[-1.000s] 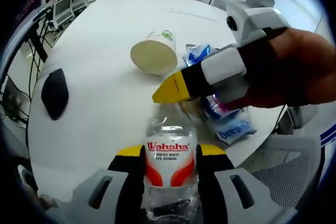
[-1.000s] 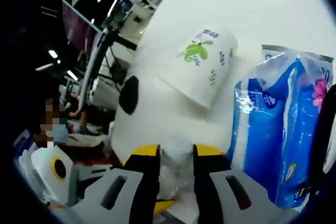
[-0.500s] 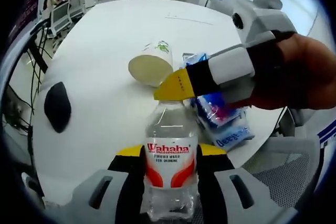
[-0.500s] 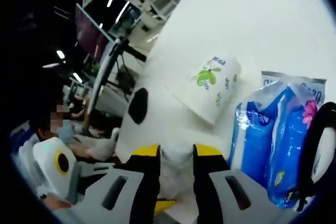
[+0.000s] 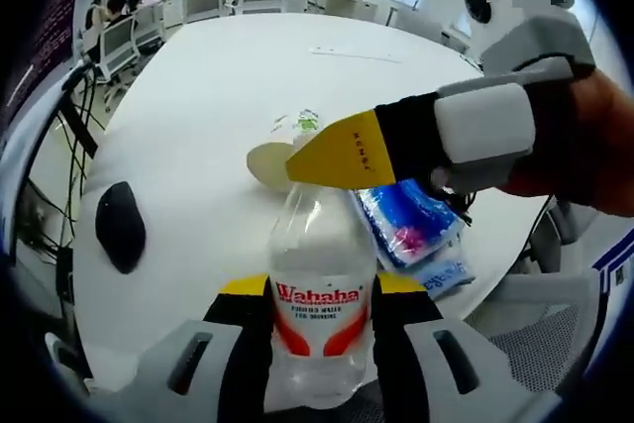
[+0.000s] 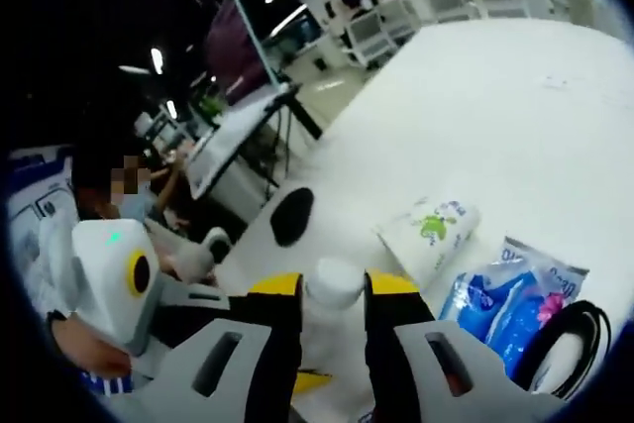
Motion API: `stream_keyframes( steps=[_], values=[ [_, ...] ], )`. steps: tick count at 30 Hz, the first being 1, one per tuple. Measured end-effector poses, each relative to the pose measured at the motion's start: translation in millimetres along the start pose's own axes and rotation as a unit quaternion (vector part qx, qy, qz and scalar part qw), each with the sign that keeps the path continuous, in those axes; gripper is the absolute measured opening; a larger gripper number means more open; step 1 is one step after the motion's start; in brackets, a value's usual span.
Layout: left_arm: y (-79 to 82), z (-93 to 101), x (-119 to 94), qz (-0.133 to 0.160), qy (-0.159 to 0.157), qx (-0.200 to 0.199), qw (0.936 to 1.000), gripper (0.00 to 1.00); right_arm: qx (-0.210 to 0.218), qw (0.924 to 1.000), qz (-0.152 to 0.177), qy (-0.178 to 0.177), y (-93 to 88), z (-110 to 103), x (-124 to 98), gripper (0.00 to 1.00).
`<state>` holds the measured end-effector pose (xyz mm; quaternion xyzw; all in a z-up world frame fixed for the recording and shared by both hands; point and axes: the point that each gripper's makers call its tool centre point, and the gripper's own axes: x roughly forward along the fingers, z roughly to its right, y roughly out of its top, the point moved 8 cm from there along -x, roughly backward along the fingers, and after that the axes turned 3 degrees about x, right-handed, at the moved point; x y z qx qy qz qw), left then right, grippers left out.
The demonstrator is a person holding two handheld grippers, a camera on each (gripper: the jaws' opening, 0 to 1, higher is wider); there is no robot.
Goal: Arrange the tabletop items into an orderly group along one side of the table until the central work area is clear of visible clutter.
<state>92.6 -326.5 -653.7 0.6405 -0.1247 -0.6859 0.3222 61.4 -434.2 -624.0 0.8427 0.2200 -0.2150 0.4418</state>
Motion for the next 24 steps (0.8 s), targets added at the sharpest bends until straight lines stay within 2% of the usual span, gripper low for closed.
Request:
stream_keyframes(
  steps=[8, 13, 16, 24],
  values=[
    [5.6, -0.6, -6, 0.022, 0.007, 0.001, 0.9997, 0.38, -0.083, 0.9963, 0.012, 0.015, 11.2, -15, -9, 0.21],
    [6.0, -1.1, -12, 0.039, 0.01, 0.002, 0.9992, 0.38, -0.15, 0.9881, 0.015, 0.028, 15.7, -26, -14, 0.22],
    [6.2, -1.8, -14, 0.053, 0.018, 0.008, 0.9984, 0.38, -0.19, 0.9806, 0.018, 0.042, 18.7, -35, -18, 0.21],
    [2.0, -0.8, -19, 0.073, 0.031, 0.016, 0.9967, 0.38, -0.244, 0.9682, 0.012, 0.053, 16.3, -47, -24, 0.21]
  ],
)
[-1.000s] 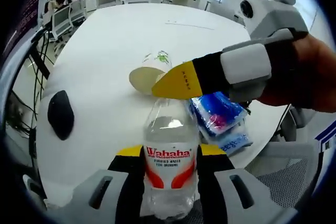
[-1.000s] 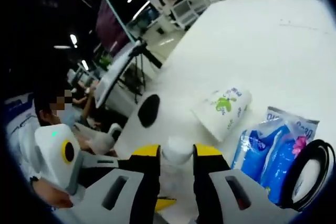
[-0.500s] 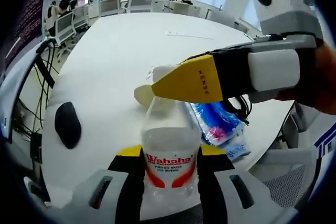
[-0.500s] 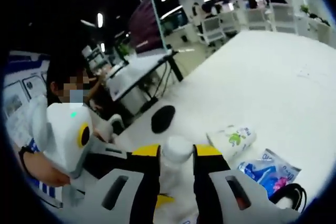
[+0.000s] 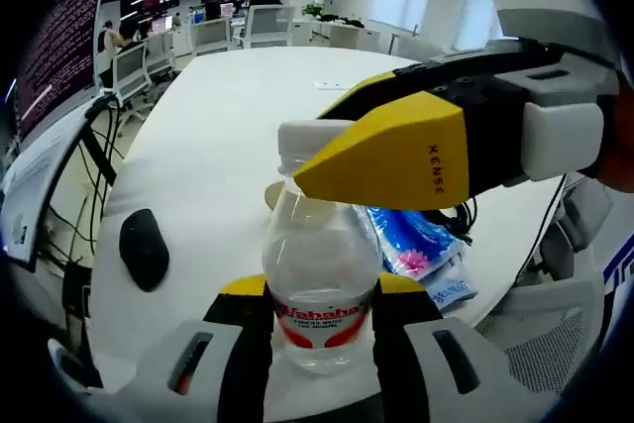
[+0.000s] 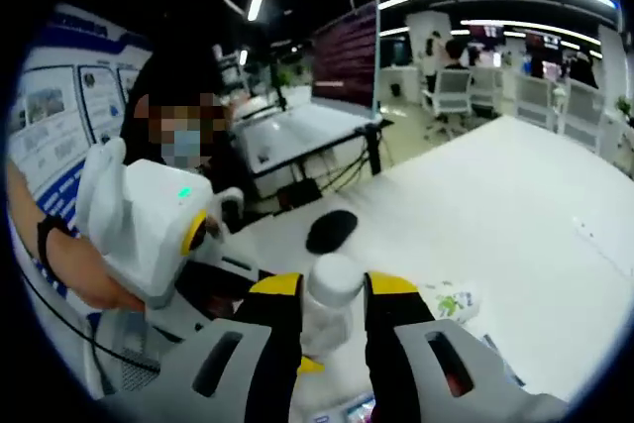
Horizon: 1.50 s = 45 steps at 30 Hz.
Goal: Arrange the tabletop items into an orderly group along one side of the table until the central work area is clear of visible clutter.
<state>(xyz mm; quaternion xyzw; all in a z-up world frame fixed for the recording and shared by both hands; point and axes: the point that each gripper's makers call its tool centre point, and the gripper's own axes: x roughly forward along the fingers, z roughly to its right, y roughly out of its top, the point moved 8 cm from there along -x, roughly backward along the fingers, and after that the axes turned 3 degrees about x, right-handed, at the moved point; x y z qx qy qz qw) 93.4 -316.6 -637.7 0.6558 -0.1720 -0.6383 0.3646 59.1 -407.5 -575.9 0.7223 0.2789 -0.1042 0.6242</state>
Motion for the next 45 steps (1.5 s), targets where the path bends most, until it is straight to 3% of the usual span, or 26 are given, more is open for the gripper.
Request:
stream_keyframes(
  steps=[6, 11, 18, 28, 32, 38, 45],
  values=[
    [-4.7, 0.7, -6, 0.012, 0.01, 0.014, 0.9998, 0.38, -0.032, 0.9992, 0.001, 0.023, -0.7, -14, -4, 0.2],
    [-12.3, 0.2, -8, 0.017, 0.015, 0.013, 0.9997, 0.38, -0.088, 0.9948, -0.034, 0.039, -13.3, -28, -5, 0.17],
    [-17.4, 3.5, -10, 0.027, 0.025, 0.025, 0.999, 0.38, -0.064, 0.9967, -0.02, 0.045, -18.6, -32, -8, 0.18],
    [-18.3, 7.2, -10, 0.033, 0.035, 0.031, 0.9984, 0.38, -0.072, 0.9963, -0.031, 0.036, -25.4, -30, -12, 0.23],
    [-18.5, 7.2, -10, 0.033, 0.034, 0.029, 0.9984, 0.39, -0.035, 0.9987, -0.014, 0.033, -28.0, -26, -21, 0.3],
    [-20.6, 6.4, -12, 0.043, 0.022, 0.023, 0.9986, 0.4, 0.036, 0.9992, 0.017, -0.002, -44.2, -7, -54, 0.33],
    [-18.6, 7.2, -9, 0.057, 0.009, 0.029, 0.9979, 0.46, 0.122, 0.9894, 0.047, -0.064, -76.5, 18, -104, 0.37]
  ],
)
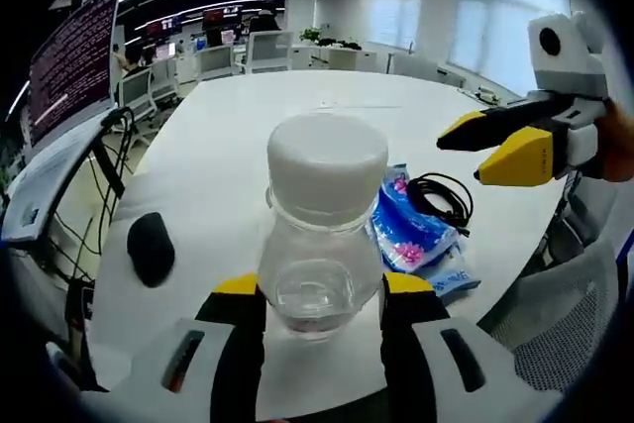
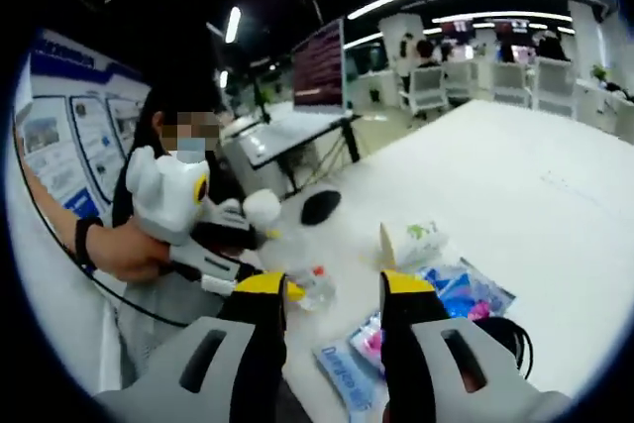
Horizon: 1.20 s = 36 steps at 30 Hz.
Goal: Arrange the tabletop items into an orderly group along one side of the table until the central work area is clear of visible clutter.
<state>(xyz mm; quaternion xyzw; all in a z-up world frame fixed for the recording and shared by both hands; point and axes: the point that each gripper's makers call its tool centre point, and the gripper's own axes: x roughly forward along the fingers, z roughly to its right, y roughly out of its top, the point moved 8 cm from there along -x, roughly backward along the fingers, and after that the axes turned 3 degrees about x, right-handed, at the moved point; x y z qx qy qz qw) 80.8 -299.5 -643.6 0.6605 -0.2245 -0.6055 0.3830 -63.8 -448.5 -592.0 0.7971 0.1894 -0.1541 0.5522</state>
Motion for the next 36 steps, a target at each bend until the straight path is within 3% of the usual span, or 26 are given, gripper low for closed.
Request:
stream_keyframes(
  steps=[7, 16, 20, 36],
  values=[
    [5.2, -1.3, 5, 0.008, -0.001, 0.008, 0.9999, 0.43, 0.075, 0.9931, 0.045, -0.077, -20.1, 34, -55, 0.37],
    [10.3, -2.3, 10, 0.007, -0.001, 0.008, 0.9999, 0.41, 0.122, 0.9786, 0.081, -0.144, -39.5, 60, -102, 0.36],
    [11.9, -1.7, 10, 0.006, 0.001, 0.01, 0.9999, 0.41, 0.136, 0.9747, 0.089, -0.154, -46.7, 64, -110, 0.35],
    [13.5, -4.8, 7, 0.002, 0.004, -0.002, 1.0, 0.41, 0.155, 0.9723, 0.074, -0.158, -64.5, 62, -113, 0.4]
  ],
)
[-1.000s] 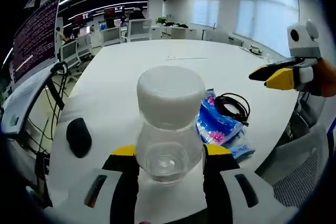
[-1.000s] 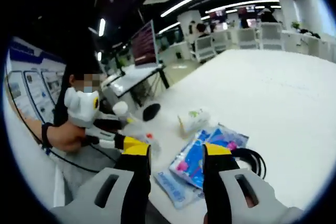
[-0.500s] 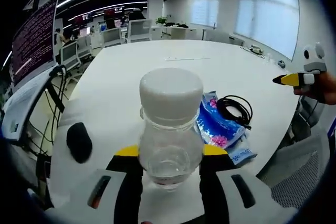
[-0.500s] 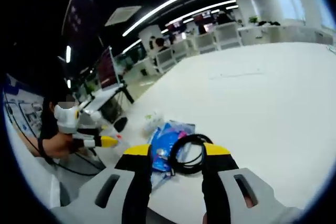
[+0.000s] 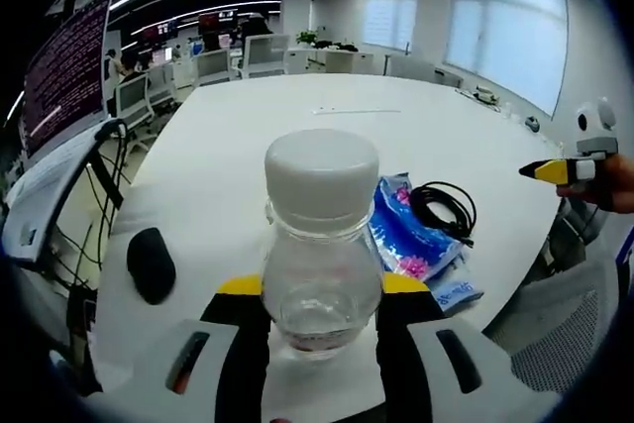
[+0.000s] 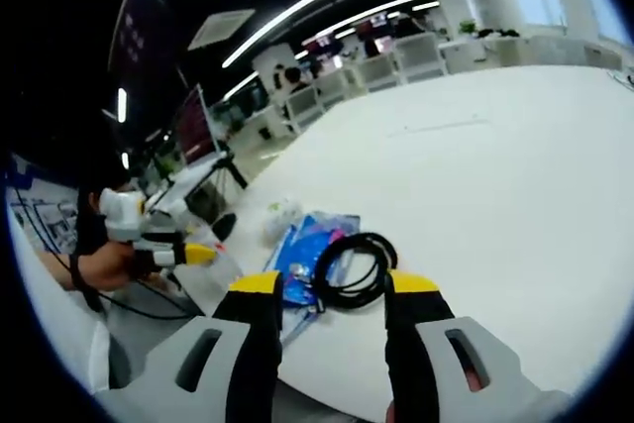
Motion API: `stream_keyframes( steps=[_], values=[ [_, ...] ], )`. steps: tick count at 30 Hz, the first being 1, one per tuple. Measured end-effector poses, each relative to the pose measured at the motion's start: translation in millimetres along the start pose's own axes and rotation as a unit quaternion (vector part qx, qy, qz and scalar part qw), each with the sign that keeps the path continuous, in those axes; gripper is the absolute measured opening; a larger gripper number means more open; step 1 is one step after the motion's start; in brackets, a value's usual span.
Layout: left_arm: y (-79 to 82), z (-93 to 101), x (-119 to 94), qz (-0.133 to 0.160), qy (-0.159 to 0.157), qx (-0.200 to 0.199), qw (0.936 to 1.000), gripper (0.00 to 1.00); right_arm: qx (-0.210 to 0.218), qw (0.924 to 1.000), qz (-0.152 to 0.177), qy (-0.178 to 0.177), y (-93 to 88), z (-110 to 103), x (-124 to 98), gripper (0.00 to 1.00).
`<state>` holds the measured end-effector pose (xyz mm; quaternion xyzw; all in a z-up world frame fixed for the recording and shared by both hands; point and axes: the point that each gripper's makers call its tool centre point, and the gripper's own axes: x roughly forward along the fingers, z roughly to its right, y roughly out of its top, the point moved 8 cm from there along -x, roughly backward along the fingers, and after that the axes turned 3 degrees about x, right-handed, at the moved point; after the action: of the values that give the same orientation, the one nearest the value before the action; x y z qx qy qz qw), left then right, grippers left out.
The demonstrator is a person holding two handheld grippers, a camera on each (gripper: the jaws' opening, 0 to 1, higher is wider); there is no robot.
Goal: Arrange the tabletop items into an orderly group along one side of the table until the central work area is clear of visible clutter.
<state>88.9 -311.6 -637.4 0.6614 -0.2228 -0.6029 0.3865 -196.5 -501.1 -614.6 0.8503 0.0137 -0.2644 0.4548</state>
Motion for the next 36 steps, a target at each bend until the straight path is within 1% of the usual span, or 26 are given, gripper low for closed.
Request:
stream_keyframes(
  steps=[4, 8, 11, 18, 22, 28, 32, 36],
  values=[
    [3.3, -4.8, -3, 0.001, 0.003, -0.003, 1.0, 0.41, 0.0, 1.0, -0.003, 0.0, 0.2, 0, -1, 0.41],
    [8.4, -10.7, -5, 0.011, 0.002, -0.032, 0.9994, 0.41, 0.002, 1.0, -0.004, 0.001, 0.1, -2, -2, 0.42],
    [12.1, -12.3, -7, 0.014, 0.005, -0.031, 0.9994, 0.41, 0.003, 1.0, -0.003, 0.002, 0.3, -3, -2, 0.42],
    [19.5, -20.8, -8, 0.013, 0.006, -0.028, 0.9995, 0.41, -0.002, 0.9999, -0.014, 0.009, -1.4, -9, -1, 0.45],
    [28.4, -26.1, -9, 0.016, 0.008, -0.015, 0.9997, 0.41, -0.006, 0.9998, -0.012, 0.011, -0.2, -13, -1, 0.46],
    [41.2, -37.4, -4, 0.018, 0.018, -0.023, 0.9994, 0.41, -0.008, 0.9998, -0.015, 0.005, -3.0, -12, 0, 0.48],
    [54.8, -41.4, -2, 0.024, 0.02, -0.014, 0.9994, 0.41, -0.002, 1.0, -0.006, 0.003, -1.2, -13, -1, 0.48],
    [64.6, -46.7, 3, 0.026, 0.02, -0.009, 0.9994, 0.41, -0.004, 1.0, -0.007, 0.004, -1.3, -14, 1, 0.48]
  ],
)
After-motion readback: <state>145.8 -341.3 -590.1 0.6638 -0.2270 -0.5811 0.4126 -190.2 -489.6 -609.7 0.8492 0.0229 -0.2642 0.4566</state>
